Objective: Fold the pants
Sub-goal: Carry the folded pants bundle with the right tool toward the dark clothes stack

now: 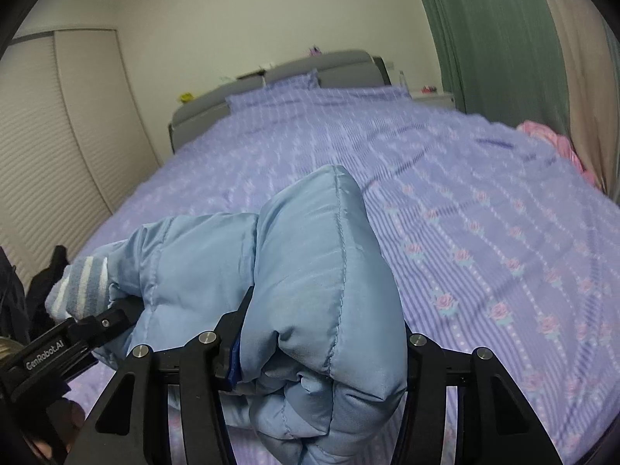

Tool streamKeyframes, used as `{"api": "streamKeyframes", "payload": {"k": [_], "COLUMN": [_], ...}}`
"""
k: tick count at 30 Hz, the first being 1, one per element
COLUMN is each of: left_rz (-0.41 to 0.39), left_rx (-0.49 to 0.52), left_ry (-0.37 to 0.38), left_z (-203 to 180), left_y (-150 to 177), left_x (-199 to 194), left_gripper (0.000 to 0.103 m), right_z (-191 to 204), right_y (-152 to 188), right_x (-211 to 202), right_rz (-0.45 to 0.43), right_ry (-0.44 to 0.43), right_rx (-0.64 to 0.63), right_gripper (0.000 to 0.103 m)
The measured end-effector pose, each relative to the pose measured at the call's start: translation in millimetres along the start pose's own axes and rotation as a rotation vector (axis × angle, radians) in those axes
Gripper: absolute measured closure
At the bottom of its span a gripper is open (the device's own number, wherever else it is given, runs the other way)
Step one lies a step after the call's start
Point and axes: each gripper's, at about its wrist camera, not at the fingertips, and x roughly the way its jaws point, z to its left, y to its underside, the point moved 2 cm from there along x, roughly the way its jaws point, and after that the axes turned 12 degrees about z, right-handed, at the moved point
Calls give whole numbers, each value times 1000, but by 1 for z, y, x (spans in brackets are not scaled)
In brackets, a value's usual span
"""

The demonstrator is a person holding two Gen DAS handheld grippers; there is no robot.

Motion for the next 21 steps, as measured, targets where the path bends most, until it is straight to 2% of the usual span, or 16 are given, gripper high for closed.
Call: {"api": "streamKeyframes", "payload": {"k": [10, 21], "left_rz": [-120, -194], "left_rx": [80, 115], "left_ry": [-36, -84], "left_z": [-20, -11], "left_y": [7, 16], "left_x": [-77, -139], "left_gripper": [49, 49], "right_z": [32, 80], "right_y": [2, 10], "right_x": [-68, -99], "right_rz": [-130, -196], "right_ry": [-59, -109], "right_rx": [-48, -116], "right_gripper": [51, 51]}}
